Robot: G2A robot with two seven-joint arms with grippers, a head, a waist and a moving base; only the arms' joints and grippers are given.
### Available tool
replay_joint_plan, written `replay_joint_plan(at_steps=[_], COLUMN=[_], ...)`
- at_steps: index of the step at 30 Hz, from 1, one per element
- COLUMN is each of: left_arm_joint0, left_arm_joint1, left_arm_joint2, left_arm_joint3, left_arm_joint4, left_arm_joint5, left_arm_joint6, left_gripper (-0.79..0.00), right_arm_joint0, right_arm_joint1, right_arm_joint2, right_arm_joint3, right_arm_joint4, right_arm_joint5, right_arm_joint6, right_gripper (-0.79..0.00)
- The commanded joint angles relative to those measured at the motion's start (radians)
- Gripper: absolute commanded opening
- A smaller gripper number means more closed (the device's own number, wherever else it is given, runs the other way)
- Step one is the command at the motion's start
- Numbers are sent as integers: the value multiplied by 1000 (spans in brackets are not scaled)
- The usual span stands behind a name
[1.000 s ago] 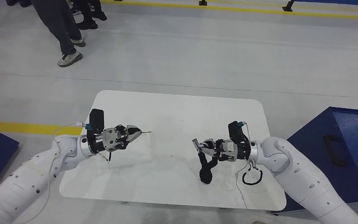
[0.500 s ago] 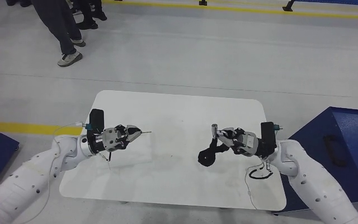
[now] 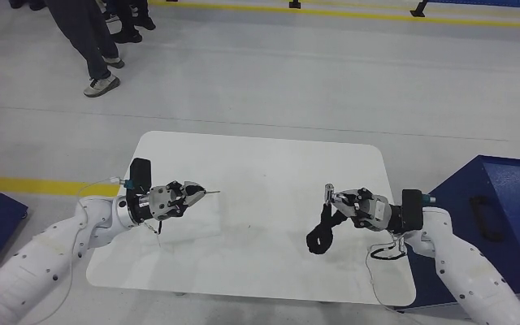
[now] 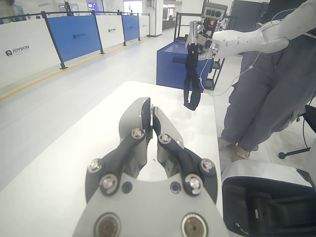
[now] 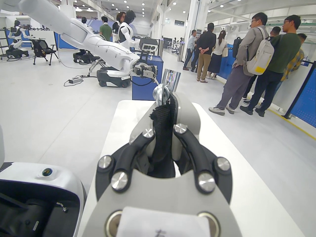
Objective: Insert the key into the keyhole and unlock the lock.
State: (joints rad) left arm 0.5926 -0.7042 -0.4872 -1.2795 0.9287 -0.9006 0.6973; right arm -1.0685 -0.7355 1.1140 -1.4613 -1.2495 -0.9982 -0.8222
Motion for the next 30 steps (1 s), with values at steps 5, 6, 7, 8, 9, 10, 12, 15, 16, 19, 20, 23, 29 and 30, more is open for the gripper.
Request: replay_joint_plan(at_steps=[5, 6, 7, 8, 9, 10, 12, 15, 16, 19, 20, 23, 29, 30], left_arm_joint0=[-9, -10, -13, -13, -13, -15, -11, -1, 1, 1, 1, 1, -2, -8], left_arm_joint1=[2, 6, 10, 16, 22, 27, 38, 54, 57, 57, 57, 57, 56, 56], left_arm_joint2=[-29, -40, -51, -66, -77, -85, -112, -144, -150, -150, -150, -150, -156, -159], left_arm_joint3=[-100, -137, -180, -213, -255, -308, -390, -484, -501, -501, -501, -501, -528, -550], left_arm_joint4=[145, 198, 258, 305, 365, 428, 511, 611, 629, 629, 629, 629, 670, 707], left_arm_joint5=[105, 124, 134, 160, 178, 177, 200, 189, 184, 184, 184, 184, 202, 196], left_arm_joint6=[-66, -77, -89, -102, -128, -149, -163, -160, -170, -170, -170, -170, -194, -211], left_gripper=[-785, -785, -785, -785, -785, -785, -785, -785, -785, -785, -785, -785, -785, -785], right_arm_joint0=[3, 7, 12, 18, 25, 33, 49, 81, 96, 96, 96, 96, 89, 86], right_arm_joint1=[-1, 0, 0, 2, 3, 5, 9, 18, 23, 23, 23, 23, 22, 21], right_arm_joint2=[-16, -23, -35, -46, -60, -75, -98, -140, -158, -158, -158, -158, -163, -169], right_arm_joint3=[-28, -26, -27, -25, -24, -23, -21, -34, -54, -54, -54, -54, -59, -68], right_arm_joint4=[-78, -102, -125, -143, -162, -181, -180, -229, -291, -291, -291, -291, -285, -274], right_arm_joint5=[-14, -14, -14, -14, -14, -14, -14, -14, -14, -14, -14, -14, -14, -14], right_arm_joint6=[59, 57, 51, 39, 27, 15, 14, 14, 14, 14, 14, 14, 21, 25], right_gripper=[-785, -785, -785, -785, -785, -785, -785, -785, -785, -785, -785, -785, -785, -785])
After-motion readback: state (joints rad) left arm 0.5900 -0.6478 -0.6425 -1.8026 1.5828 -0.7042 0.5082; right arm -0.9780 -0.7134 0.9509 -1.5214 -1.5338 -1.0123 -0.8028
